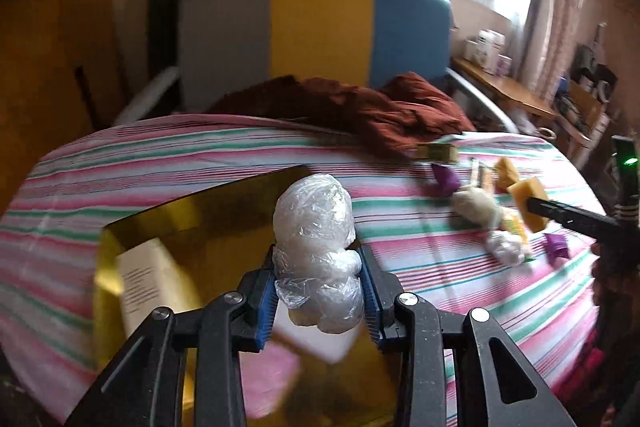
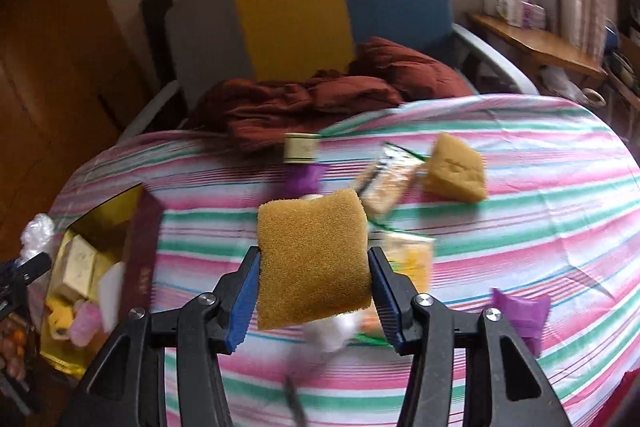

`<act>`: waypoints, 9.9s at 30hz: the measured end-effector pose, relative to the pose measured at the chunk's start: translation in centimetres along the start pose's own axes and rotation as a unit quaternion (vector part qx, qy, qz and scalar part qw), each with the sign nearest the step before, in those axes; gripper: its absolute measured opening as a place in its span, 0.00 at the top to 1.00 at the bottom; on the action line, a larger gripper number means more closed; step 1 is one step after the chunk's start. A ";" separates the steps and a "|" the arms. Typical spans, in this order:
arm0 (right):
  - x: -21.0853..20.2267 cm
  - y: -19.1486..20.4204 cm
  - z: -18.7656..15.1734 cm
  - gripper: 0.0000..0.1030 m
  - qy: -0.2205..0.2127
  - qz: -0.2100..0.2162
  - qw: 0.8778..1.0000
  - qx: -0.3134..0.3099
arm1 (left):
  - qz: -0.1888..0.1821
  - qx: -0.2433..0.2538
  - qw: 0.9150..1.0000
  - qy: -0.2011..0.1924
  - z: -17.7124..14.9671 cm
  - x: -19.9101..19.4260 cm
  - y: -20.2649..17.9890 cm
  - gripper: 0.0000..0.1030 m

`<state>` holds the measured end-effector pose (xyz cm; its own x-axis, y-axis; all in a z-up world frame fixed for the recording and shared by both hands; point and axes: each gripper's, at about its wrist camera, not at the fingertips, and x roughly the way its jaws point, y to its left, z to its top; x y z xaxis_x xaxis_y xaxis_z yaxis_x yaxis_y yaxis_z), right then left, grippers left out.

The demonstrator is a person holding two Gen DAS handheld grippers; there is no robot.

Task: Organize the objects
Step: 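Place the cotton balls and yellow sponge into the gold tray, open both grippers, then withdraw both grippers from the tray toward the remaining items, then grasp the plastic-wrapped cotton bundle with the left gripper while the right grasps the purple packet, then carry the cotton bundle and purple packet into the gold tray, open both grippers, then move both grippers back to the items on the table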

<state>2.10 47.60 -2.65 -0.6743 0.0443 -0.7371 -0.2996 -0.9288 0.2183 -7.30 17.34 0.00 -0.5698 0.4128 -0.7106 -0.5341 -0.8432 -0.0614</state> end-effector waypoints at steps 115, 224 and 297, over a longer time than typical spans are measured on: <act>-5.2 6.6 -3.7 0.19 -0.097 -0.186 0.977 -0.046 | 0.064 0.102 0.991 -0.054 -3.7 -3.2 -5.1 0.03; 0.6 -7.3 -1.1 0.61 0.009 -0.094 0.994 0.046 | -0.068 0.085 0.994 -0.019 -1.3 0.6 -10.7 0.64; 0.0 22.9 -7.3 0.40 0.028 0.087 0.982 -0.165 | 0.084 -0.051 0.993 -0.069 -6.5 -7.2 8.5 0.20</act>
<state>0.18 23.64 -2.28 -0.6551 -0.1381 -0.7429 0.0580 -0.9894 0.1328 -3.67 4.93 0.00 -0.7299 0.3010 -0.6137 -0.3623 -0.9317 -0.0261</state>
